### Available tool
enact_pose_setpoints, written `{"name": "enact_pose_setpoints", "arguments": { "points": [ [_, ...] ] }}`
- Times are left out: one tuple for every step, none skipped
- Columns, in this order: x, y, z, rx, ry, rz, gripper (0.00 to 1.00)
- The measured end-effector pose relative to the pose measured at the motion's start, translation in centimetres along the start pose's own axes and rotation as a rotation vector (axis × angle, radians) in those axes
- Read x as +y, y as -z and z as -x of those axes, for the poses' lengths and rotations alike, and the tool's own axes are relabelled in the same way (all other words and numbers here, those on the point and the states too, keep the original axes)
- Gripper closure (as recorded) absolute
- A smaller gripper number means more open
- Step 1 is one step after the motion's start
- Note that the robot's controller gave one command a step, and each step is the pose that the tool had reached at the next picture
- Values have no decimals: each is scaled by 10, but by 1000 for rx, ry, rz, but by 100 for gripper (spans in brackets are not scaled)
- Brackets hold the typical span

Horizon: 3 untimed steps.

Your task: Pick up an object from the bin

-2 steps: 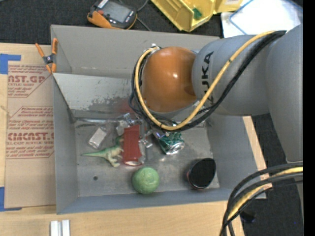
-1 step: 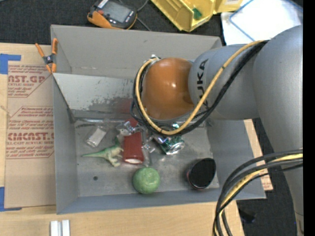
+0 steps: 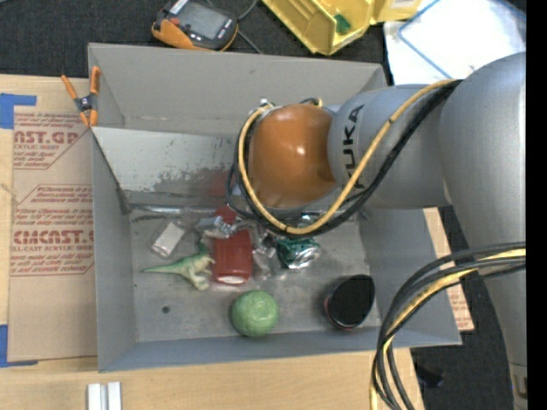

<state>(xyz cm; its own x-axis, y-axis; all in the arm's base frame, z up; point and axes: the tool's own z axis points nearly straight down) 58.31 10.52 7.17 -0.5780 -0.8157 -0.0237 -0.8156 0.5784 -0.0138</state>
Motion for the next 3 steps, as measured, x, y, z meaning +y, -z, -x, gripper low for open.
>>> {"name": "enact_pose_setpoints", "arguments": {
  "points": [
    [-8, -1, -7, 12, -33, 12, 100],
    [-8, -1, -7, 11, -34, 12, 100],
    [-7, 7, -8, 13, -34, 14, 100]
  ]
}}
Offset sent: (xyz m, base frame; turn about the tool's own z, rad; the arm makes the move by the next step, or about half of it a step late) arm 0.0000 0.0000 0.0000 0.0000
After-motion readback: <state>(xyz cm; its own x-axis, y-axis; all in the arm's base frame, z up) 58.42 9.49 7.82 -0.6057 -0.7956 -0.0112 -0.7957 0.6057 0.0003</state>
